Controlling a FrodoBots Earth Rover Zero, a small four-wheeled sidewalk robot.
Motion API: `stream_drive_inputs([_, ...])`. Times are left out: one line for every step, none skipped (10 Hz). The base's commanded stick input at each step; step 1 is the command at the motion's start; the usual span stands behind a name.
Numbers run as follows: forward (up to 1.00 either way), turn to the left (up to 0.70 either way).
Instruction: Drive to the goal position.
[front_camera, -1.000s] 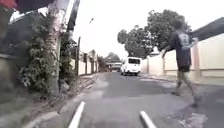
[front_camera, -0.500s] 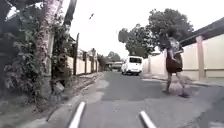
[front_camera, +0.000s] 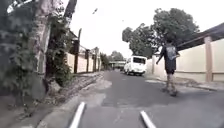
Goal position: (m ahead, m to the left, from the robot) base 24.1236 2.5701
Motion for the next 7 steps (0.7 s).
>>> stream_drive_inputs([0.7,-0.35])
stream_drive_inputs([0.7,-0.35])
stream_drive_inputs([0.7,-0.35])
stream_drive_inputs([0.7,-0.35])
stream_drive_inputs([0.7,-0.35])
stream_drive_inputs([0.7,-0.35])
stream_drive_inputs([0.7,-0.34])
